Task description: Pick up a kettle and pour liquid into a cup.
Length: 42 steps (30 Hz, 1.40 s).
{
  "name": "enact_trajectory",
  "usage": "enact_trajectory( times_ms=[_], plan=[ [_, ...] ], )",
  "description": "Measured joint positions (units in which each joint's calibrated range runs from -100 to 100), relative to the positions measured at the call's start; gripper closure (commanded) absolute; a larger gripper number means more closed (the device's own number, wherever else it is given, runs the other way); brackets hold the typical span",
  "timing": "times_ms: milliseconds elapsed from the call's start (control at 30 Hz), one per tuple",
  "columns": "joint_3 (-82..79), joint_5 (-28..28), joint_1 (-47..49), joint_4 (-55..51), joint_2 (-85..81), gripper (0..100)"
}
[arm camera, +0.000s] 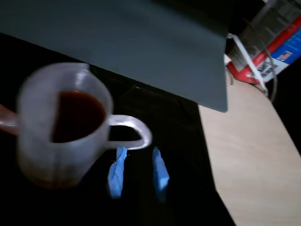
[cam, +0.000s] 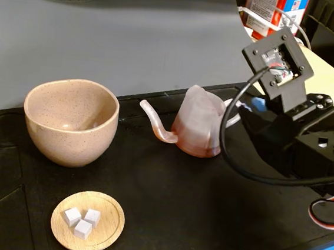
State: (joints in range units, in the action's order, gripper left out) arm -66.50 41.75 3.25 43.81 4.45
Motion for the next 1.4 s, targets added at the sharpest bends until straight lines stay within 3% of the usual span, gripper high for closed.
enact_trajectory(
  times_ms=[133,1400],
  plan=[
    [1.46,-3.14,-2.12,3.15,3.0,82],
    [22.4,-4.77,-1.89,3.5,24.23,81]
  ],
)
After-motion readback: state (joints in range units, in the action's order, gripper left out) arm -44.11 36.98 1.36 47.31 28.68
